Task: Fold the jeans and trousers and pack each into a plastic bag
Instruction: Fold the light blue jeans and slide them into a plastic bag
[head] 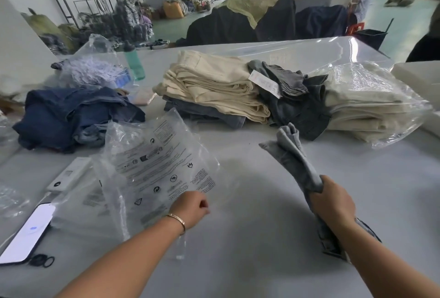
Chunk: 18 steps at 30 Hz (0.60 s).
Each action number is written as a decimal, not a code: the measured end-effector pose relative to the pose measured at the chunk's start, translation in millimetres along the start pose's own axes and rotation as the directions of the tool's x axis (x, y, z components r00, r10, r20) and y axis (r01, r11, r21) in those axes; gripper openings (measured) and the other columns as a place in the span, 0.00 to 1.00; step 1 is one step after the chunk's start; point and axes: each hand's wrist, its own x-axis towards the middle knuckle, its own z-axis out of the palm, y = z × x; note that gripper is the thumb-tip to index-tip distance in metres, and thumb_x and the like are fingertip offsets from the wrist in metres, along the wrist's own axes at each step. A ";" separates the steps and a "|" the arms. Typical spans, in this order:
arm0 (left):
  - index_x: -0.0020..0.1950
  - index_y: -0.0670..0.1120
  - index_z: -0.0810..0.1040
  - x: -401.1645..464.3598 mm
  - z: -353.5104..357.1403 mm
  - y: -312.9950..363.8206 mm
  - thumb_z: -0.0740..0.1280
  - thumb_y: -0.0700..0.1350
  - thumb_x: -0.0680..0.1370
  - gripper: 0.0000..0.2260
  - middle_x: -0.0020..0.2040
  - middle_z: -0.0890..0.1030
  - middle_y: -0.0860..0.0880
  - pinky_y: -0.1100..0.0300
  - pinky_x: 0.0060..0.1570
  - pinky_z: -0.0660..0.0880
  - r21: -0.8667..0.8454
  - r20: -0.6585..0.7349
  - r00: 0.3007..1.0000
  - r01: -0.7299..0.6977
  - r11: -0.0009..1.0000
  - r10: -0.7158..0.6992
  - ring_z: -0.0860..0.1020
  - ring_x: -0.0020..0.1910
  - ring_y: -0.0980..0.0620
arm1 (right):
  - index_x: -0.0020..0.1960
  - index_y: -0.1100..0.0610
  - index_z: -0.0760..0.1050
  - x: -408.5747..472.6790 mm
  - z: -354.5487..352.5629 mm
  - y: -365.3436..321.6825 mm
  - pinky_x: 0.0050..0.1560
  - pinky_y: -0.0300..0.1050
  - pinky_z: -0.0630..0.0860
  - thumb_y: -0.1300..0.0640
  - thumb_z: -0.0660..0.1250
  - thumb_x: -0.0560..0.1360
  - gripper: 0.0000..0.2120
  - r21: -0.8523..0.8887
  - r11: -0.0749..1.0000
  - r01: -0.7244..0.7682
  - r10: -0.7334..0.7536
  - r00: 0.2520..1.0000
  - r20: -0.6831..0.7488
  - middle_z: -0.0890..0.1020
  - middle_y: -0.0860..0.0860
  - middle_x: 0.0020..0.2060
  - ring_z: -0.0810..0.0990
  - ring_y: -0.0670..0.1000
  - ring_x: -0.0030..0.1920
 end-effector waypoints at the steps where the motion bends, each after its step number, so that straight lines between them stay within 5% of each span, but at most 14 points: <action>1: 0.37 0.49 0.79 1.0 -1.5 5.1 0.74 0.47 0.71 0.05 0.34 0.82 0.53 0.61 0.39 0.75 -0.143 -0.010 0.999 0.033 0.989 -0.034 0.79 0.35 0.54 | 0.44 0.54 0.72 -0.9 -4.0 0.3 0.36 0.47 0.71 0.55 0.66 0.71 0.05 0.065 0.998 -0.005 0.005 1.000 0.002 0.81 0.56 0.37 0.78 0.60 0.39; 5: 0.40 0.43 0.80 4.1 -0.5 27.9 0.73 0.38 0.73 0.03 0.33 0.81 0.48 0.64 0.32 0.75 -0.641 0.173 0.984 0.153 0.752 -0.053 0.78 0.29 0.55 | 0.45 0.54 0.76 -10.6 -21.3 -20.2 0.38 0.46 0.72 0.61 0.73 0.69 0.08 0.453 0.891 0.029 -0.043 0.999 0.021 0.82 0.55 0.38 0.80 0.56 0.41; 10: 0.45 0.41 0.83 6.3 6.2 42.8 0.69 0.26 0.69 0.13 0.36 0.82 0.48 0.64 0.37 0.76 -0.729 0.357 0.933 0.245 0.640 0.049 0.79 0.33 0.55 | 0.44 0.52 0.78 -37.6 -37.3 -75.8 0.36 0.35 0.74 0.62 0.75 0.68 0.10 0.676 0.713 0.185 -0.297 0.953 0.052 0.83 0.45 0.37 0.77 0.37 0.35; 13: 0.41 0.42 0.83 2.4 -2.3 54.1 0.70 0.30 0.71 0.08 0.34 0.81 0.48 0.65 0.33 0.75 -0.741 0.401 0.914 0.281 0.610 0.066 0.77 0.30 0.56 | 0.46 0.47 0.76 -55.7 -29.4 -95.9 0.39 0.36 0.74 0.57 0.74 0.68 0.10 0.561 0.748 0.353 -0.493 0.862 0.114 0.82 0.44 0.38 0.79 0.37 0.38; 15: 0.37 0.44 0.80 -2.1 -11.5 49.4 0.69 0.34 0.73 0.07 0.32 0.78 0.48 0.63 0.28 0.71 -0.716 0.344 0.938 0.292 0.634 -0.044 0.75 0.28 0.55 | 0.53 0.45 0.74 -64.4 -19.0 -100.5 0.40 0.42 0.73 0.48 0.69 0.68 0.13 0.364 0.809 0.461 -0.551 0.811 0.198 0.83 0.45 0.42 0.80 0.48 0.44; 16: 0.38 0.45 0.79 -4.5 -16.6 38.9 0.68 0.36 0.75 0.07 0.33 0.79 0.48 0.60 0.31 0.71 -0.675 0.289 0.950 0.288 0.679 -0.116 0.76 0.31 0.52 | 0.57 0.43 0.73 -66.8 -13.4 -98.5 0.41 0.43 0.72 0.45 0.67 0.68 0.17 0.250 0.823 0.509 -0.562 0.793 0.235 0.83 0.46 0.45 0.80 0.52 0.47; 18: 0.51 0.44 0.79 -11.7 -27.2 15.8 0.66 0.43 0.78 0.05 0.49 0.81 0.48 0.54 0.48 0.74 -0.329 0.184 0.943 0.324 0.887 -0.277 0.78 0.49 0.46 | 0.63 0.41 0.71 -67.3 -3.6 -88.8 0.44 0.44 0.72 0.44 0.65 0.71 0.20 0.093 0.804 0.588 -0.588 0.759 0.279 0.82 0.46 0.50 0.79 0.54 0.52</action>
